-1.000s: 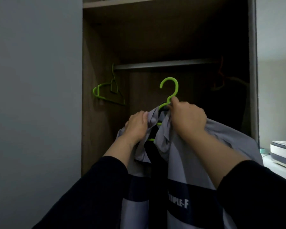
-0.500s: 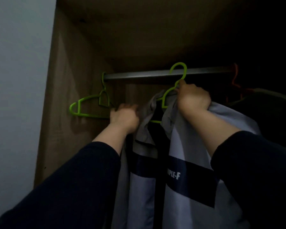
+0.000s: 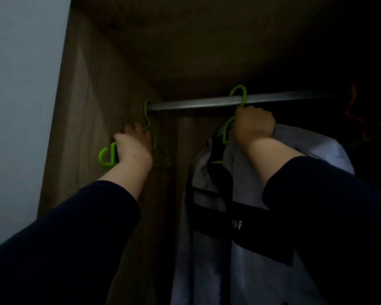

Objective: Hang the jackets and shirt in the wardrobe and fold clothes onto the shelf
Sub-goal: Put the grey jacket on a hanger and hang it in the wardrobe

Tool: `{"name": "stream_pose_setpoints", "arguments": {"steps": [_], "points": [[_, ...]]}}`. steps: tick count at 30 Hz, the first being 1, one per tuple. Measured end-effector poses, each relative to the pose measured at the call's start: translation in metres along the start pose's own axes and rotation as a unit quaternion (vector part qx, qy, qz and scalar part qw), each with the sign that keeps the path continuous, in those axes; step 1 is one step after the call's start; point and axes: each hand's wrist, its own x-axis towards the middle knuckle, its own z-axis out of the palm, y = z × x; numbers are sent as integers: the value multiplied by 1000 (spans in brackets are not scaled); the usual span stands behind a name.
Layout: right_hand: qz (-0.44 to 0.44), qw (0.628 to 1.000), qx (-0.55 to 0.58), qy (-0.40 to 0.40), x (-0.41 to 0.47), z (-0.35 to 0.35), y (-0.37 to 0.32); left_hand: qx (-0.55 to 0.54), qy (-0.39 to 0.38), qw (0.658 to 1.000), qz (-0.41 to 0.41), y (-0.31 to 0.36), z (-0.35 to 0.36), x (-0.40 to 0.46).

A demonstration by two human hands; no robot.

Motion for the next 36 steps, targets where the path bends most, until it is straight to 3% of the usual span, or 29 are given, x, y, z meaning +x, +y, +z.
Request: {"name": "stream_pose_setpoints", "arguments": {"steps": [5,9,16,22,27,29,33,36], "points": [[-17,999,-36,-19,-9,18,-6,-187,-34,981,-49,4,8,-5],[-11,998,-48,-27,-9,15,-8,-303,-17,951,-62,1,3,-11],[-4,999,-28,-31,-16,9,-14,-245,52,967,-45,-5,-19,-17],[-4,997,-75,-31,-46,4,-20,-209,83,974,-16,-7,-15,-53],[-40,991,-122,-34,-98,-4,-21,-228,63,972,5,-11,-11,-101],[-69,994,-86,-25,-124,-11,-27,-232,45,972,11,-13,-8,-124],[-77,992,43,-95,-174,-26,-45,-244,18,969,20,-20,-4,-167],[-23,950,261,-169,-200,-39,-60,-256,1,966,23,-25,-5,-202]]}}
